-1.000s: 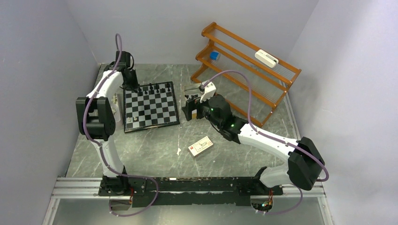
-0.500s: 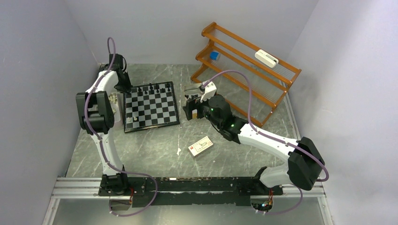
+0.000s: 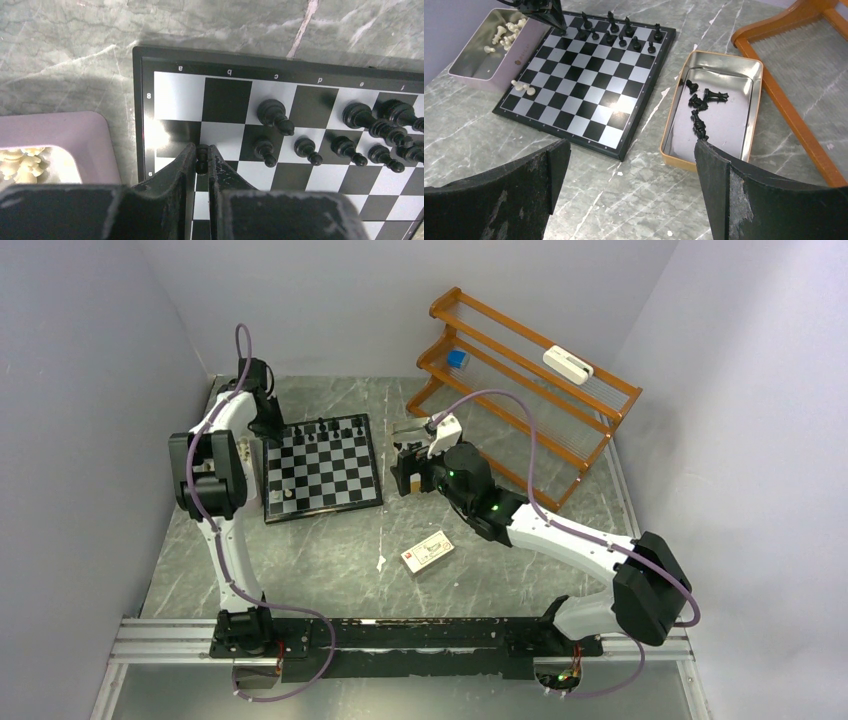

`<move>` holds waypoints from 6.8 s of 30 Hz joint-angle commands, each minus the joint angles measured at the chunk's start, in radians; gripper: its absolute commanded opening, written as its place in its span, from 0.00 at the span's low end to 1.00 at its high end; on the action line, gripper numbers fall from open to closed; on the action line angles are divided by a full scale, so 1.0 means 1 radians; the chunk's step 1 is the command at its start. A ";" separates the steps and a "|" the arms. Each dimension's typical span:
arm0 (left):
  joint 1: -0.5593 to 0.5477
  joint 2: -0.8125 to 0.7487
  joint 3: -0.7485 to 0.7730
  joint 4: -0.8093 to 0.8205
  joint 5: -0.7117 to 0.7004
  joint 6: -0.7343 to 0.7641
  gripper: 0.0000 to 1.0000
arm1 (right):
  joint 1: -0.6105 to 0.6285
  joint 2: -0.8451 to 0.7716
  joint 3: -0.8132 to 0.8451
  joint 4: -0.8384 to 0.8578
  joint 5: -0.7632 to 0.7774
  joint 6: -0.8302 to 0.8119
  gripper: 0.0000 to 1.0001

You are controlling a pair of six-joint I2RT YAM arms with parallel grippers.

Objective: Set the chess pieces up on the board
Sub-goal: Place the chess piece on the chessboard, then pick up the chess piece from the storage box.

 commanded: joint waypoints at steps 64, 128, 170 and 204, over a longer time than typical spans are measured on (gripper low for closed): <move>-0.013 0.047 0.057 0.034 0.058 -0.001 0.31 | 0.000 0.035 0.000 0.028 0.020 -0.026 1.00; -0.057 -0.461 -0.292 0.109 0.235 -0.050 0.49 | -0.046 0.202 0.162 -0.086 0.071 -0.006 0.90; -0.173 -1.013 -0.771 0.169 0.216 0.016 1.00 | -0.214 0.843 0.853 -0.663 0.255 0.916 0.56; -0.174 -1.072 -0.772 0.164 0.148 0.020 1.00 | -0.223 0.986 0.912 -0.771 0.244 1.292 0.37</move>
